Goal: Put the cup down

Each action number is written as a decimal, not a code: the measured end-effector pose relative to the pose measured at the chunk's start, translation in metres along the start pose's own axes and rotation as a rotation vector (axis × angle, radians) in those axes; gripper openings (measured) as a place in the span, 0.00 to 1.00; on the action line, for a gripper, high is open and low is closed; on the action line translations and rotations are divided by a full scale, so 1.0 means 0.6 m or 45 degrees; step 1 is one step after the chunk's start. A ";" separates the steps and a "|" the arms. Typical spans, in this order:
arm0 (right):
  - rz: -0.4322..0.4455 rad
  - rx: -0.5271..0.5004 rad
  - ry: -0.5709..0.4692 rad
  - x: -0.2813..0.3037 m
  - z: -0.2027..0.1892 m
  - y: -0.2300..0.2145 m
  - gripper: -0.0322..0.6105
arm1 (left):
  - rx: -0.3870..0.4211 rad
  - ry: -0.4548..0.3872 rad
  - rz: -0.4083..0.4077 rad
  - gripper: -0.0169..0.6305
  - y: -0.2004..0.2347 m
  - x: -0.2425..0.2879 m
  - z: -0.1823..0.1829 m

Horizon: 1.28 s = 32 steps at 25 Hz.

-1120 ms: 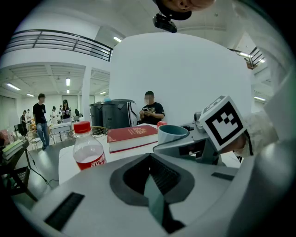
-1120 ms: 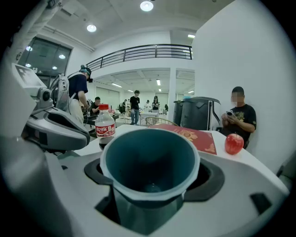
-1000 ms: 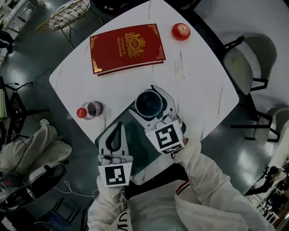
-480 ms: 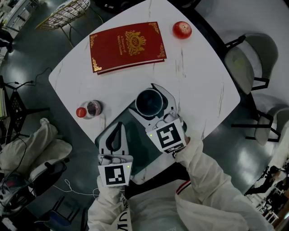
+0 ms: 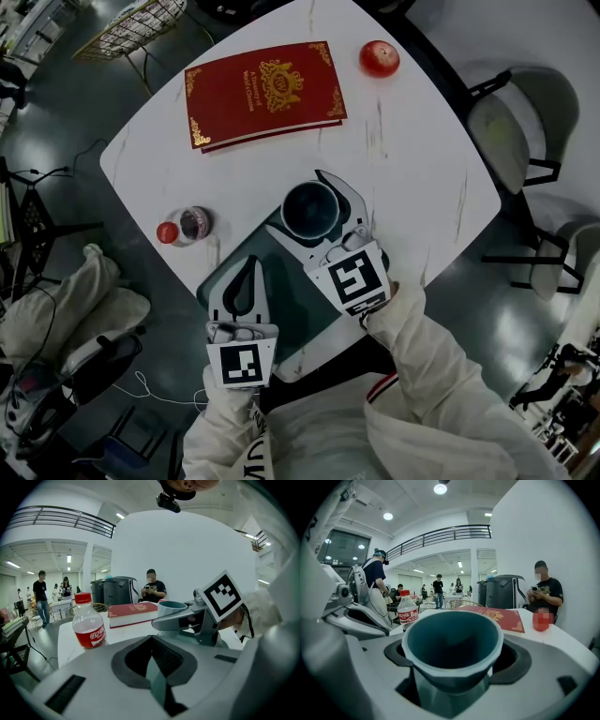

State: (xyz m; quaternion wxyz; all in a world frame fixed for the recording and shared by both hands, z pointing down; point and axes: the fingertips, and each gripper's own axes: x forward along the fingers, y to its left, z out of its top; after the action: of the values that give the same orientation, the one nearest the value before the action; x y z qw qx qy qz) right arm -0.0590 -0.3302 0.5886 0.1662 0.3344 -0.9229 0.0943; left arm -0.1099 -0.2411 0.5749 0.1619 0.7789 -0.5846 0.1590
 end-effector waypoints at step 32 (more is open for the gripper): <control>-0.082 0.015 0.068 -0.052 -0.036 -0.003 0.86 | 0.003 0.006 -0.009 0.04 -0.001 -0.024 -0.007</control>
State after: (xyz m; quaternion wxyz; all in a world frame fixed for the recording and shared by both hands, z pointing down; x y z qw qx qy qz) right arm -0.0301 -0.3069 0.5970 0.1916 0.3622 -0.9063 0.1032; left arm -0.1137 -0.2265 0.5722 0.1629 0.7807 -0.5813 0.1612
